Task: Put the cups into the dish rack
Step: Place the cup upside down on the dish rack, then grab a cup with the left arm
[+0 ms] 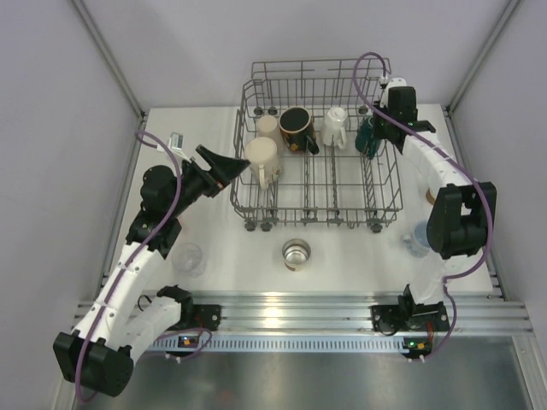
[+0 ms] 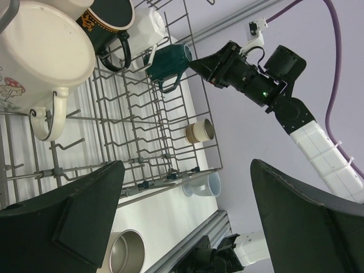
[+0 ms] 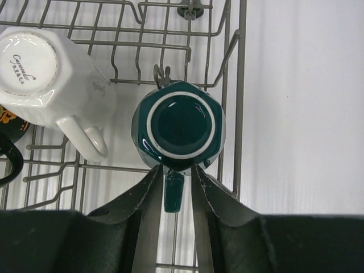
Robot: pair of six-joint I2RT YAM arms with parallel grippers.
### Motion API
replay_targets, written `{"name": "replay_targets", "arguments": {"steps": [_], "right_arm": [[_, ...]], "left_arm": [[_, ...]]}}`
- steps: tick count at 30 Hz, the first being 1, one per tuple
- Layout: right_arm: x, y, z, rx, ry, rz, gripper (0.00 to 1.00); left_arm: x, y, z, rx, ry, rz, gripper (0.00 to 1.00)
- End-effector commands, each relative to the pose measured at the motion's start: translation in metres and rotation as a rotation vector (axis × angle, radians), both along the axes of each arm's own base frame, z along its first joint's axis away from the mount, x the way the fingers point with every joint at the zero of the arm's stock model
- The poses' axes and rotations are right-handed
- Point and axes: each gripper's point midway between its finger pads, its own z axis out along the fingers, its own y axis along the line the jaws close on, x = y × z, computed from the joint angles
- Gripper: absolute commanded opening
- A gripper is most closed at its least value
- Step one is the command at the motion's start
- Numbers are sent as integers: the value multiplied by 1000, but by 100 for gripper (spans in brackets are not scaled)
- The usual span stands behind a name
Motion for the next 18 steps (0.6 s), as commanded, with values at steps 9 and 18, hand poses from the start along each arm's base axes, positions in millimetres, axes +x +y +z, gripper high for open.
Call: {"name": "replay_targets", "arguments": {"steps": [9,18], "right_arm": [[-27,38,99,181,-131,103,47],[-103,141,156,318,-270,375,99]], "left_arm": [[4,35,14,249,-60,152,98],[2,113,-5,576,161,465,98]]}}
